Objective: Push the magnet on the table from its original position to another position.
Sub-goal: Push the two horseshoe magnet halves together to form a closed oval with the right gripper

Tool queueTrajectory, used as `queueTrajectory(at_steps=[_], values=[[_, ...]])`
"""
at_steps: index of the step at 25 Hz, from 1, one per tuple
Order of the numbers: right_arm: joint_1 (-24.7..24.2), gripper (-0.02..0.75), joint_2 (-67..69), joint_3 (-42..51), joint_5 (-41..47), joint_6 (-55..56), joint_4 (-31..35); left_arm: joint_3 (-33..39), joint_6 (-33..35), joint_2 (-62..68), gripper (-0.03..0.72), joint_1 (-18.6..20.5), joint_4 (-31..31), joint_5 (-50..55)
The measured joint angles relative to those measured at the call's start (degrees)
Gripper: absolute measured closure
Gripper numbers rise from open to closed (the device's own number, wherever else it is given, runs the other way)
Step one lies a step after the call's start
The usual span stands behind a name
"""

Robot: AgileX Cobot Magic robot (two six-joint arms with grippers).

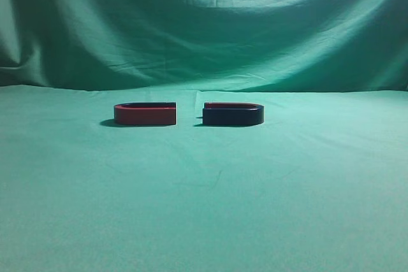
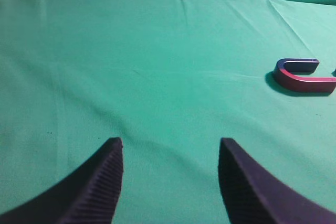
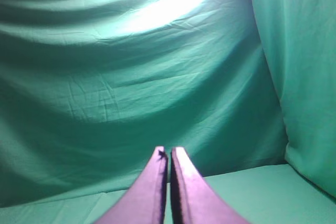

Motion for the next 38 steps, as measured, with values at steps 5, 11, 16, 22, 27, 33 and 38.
queueTrajectory(at_steps=[5, 11, 16, 22, 27, 33, 38], values=[[0.0, 0.738, 3.5, -10.8, 14.1, -6.9, -0.5, 0.0, 0.0, 0.0, 0.316, 0.0, 0.0, 0.0], [0.0, 0.738, 21.6, -24.5, 35.0, -10.2, -0.6, 0.0, 0.0, 0.0, 0.316, 0.0, 0.0, 0.0], [0.0, 0.738, 41.4, -35.1, 50.8, -10.3, -0.4, 0.0, 0.0, 0.0, 0.316, 0.0, 0.0, 0.0], [0.0, 0.738, 59.0, -42.8, 57.0, -10.3, 3.0, 0.0, 0.0, 0.0, 0.316, 0.0, 0.0, 0.0], [0.0, 0.738, 68.2, -46.5, 57.0, -12.6, 10.4, 0.0, 0.0, 0.0, 0.316, 0.0, 0.0, 0.0], [4.6, 0.738, 77.5, -51.7, 56.6, -18.6, 18.0, 0.0, 0.0, 0.0, 0.316, 0.0, 0.0, 0.0], [9.9, 0.738, 88.0, -59.4, 56.0, -17.6, 18.6, 0.0, 0.0, 0.0, 0.316, 0.0, 0.0, 0.0]])
